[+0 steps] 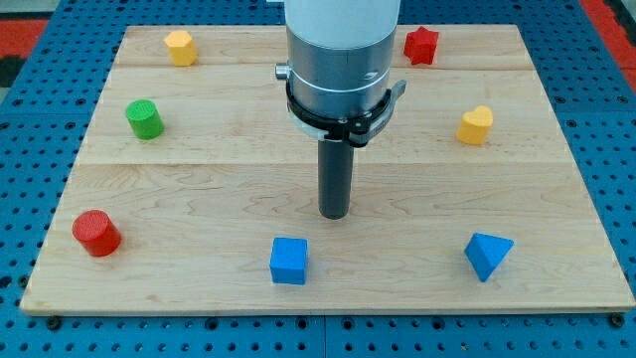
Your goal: Move the blue triangle top right to the blue cube
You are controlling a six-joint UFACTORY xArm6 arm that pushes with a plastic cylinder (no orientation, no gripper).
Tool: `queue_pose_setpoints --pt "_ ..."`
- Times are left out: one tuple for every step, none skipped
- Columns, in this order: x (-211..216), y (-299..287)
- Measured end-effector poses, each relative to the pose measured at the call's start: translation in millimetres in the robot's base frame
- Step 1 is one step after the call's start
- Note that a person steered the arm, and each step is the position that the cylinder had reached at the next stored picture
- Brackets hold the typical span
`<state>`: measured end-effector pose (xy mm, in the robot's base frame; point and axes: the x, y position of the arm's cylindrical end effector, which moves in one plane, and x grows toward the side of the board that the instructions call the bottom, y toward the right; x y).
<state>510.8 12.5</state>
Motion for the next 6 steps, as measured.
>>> queue_pose_setpoints --pt "0.0 0.4" --pt "0.0 0.3" --pt "0.0 -2.9" --pt "0.1 1.4" --pt "-11.1 4.8" --pt "-43.8 53.5"
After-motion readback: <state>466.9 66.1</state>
